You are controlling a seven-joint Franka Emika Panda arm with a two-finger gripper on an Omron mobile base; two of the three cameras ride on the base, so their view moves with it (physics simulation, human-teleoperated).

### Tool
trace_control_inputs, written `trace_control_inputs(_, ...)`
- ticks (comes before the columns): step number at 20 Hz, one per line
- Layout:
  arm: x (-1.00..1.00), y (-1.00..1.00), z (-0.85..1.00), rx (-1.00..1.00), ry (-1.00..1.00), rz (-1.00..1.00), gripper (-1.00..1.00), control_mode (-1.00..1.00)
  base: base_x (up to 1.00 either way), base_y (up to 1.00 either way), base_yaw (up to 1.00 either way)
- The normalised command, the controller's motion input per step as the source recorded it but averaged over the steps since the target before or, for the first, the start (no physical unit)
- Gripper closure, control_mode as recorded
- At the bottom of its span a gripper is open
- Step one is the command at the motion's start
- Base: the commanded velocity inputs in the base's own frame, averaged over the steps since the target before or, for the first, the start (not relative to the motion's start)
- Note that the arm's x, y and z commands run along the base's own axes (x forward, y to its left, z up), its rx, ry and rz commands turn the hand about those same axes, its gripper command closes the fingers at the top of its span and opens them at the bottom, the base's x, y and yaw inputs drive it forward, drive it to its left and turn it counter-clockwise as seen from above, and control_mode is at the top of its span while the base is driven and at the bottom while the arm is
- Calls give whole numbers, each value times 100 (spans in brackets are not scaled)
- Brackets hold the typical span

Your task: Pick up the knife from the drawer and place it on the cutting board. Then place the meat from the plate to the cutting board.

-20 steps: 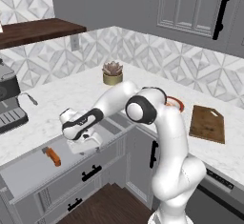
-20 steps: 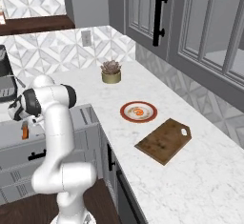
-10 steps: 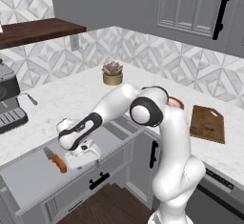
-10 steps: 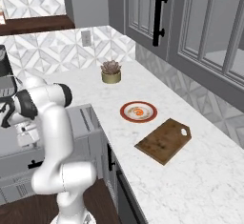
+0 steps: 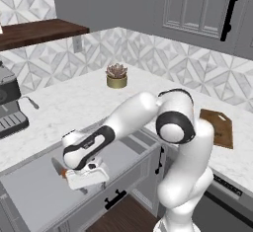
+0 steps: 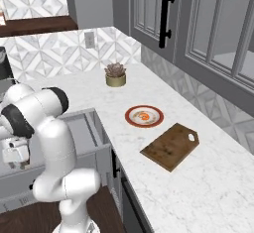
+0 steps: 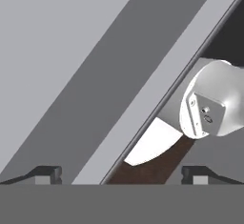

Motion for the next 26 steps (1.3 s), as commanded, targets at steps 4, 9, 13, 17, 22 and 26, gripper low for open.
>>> trace_control_inputs(4,-100,-5,62,16,-4,1,-100,-100,0,0,0)
trace_control_inputs(9,18,0,99,13,-1,21,-100,-100,0,0,0)
trace_control_inputs(13,99,0,33,14,-1,33,-100,-100,0,0,0)
trace_control_inputs(17,96,15,-24,12,-1,58,-100,-100,0,0,0)
trace_control_inputs(22,61,27,-40,1,-7,58,-100,-100,0,0,0)
trace_control_inputs(26,32,46,-48,2,-4,40,-100,-100,0,0,0)
